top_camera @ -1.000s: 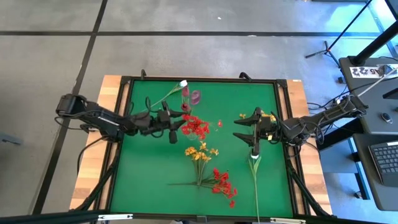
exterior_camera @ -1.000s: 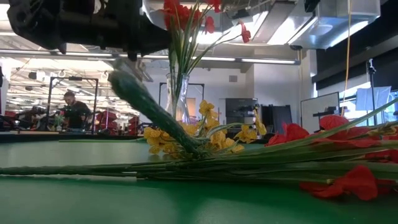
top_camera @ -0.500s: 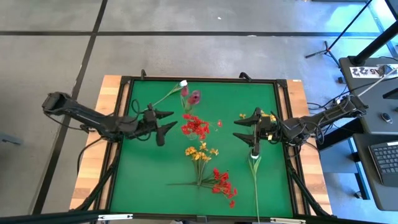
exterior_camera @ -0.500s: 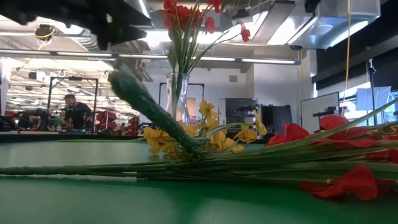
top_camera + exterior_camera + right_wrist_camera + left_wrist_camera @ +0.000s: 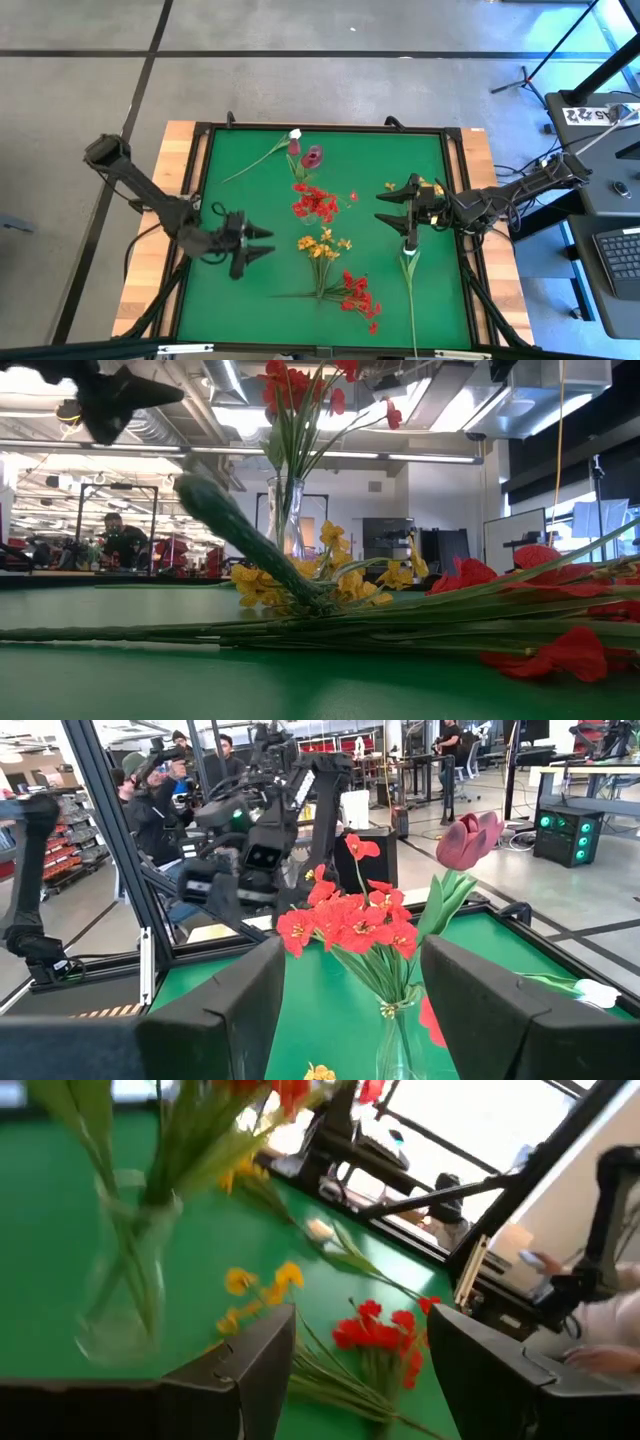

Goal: Sort flowers into vase by color
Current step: Put the left yellow flowers into the pink transparent vase

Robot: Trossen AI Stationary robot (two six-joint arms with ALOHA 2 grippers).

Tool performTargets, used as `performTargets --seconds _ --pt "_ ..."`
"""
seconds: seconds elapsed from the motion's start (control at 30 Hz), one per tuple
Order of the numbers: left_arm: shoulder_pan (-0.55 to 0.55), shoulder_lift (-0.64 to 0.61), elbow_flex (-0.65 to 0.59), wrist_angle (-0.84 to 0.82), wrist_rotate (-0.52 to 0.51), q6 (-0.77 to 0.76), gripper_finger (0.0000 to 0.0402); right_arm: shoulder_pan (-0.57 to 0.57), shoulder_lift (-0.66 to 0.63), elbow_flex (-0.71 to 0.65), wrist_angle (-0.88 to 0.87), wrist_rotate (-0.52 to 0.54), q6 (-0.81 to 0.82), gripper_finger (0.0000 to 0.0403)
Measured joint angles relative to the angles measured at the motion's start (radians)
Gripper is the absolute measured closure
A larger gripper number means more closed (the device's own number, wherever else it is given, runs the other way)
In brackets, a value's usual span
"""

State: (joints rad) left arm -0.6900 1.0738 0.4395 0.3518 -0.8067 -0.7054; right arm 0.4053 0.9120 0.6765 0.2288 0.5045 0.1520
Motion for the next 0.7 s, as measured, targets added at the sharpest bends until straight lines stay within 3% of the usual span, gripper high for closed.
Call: performTargets --seconds 0.3,0.43,0.7 --pt "-0.006 0.341 0.221 -0.011 -0.011 -0.157 0.0182 0.0 0.0 0.0 0.006 0.0 0.0 0.0171" --pt "0.028 0.474 0.33 -0.1 -0.001 -0.21 0.0182 0.0 0.0 0.0 0.006 0.0 0.0 0.0171" --pt "0.129 0.681 0.44 -0.157 0.279 -0.464 0.0182 0.0 0.0 0.0 0.005 0.0 0.003 0.0171"
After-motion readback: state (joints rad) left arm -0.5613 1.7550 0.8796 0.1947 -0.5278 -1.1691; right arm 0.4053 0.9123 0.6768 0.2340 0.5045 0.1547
